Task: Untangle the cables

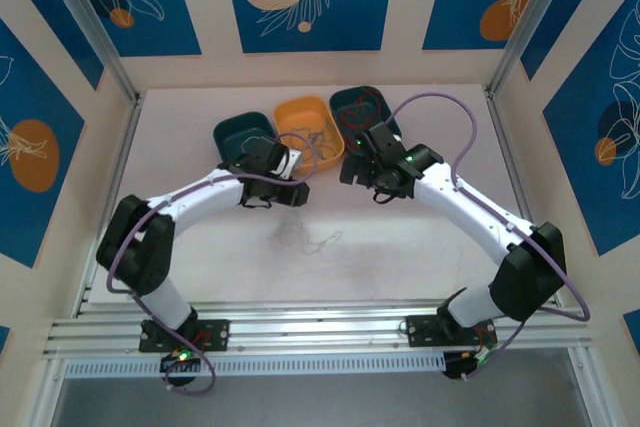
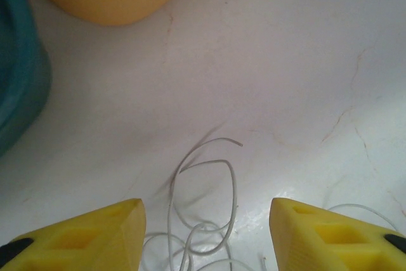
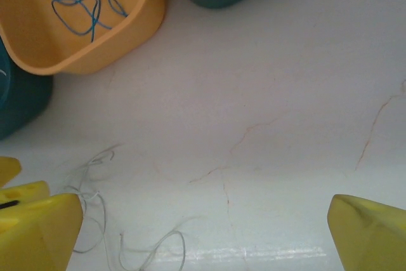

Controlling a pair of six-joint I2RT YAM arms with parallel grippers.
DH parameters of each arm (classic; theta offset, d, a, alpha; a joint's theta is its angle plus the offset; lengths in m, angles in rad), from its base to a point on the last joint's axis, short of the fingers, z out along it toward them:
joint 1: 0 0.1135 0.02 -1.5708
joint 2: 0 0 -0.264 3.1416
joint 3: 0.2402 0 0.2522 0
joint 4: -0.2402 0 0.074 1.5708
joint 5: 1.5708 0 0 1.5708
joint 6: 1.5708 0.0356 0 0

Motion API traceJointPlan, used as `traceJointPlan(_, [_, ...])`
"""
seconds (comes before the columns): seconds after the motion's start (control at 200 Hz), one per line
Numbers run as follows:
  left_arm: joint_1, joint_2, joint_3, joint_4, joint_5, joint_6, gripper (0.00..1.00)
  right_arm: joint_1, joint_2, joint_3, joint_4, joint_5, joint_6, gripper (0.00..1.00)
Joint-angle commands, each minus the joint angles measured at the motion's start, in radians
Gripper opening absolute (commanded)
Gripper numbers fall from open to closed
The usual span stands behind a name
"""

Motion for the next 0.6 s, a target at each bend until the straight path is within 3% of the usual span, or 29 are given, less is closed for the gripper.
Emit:
traceJointPlan(0.0, [-0.031,0.052,0.063,-0.083,-0.023,0.062,0.53,-0.005,-0.041,-0.026,-0.01,0.051,0.041,0.99])
traceJointPlan(0.24, [-0.068,0.145,0.106,-0.119,-0.055,0.085,0.42,-0.01,-0.088,-0.064,-0.001,0.059,0.058,0.99])
traceJointPlan(0.485, [-0.081,0.136,0.113,-0.116,-0.076,0.076,0.09,-0.012,-0.11,-0.099,0.03,0.043,0.053,0.99])
traceJointPlan(0.595, [-0.081,0.08,0.108,-0.109,-0.072,0.066,0.02,-0.011,-0.113,-0.116,0.058,0.006,0.035,0.99])
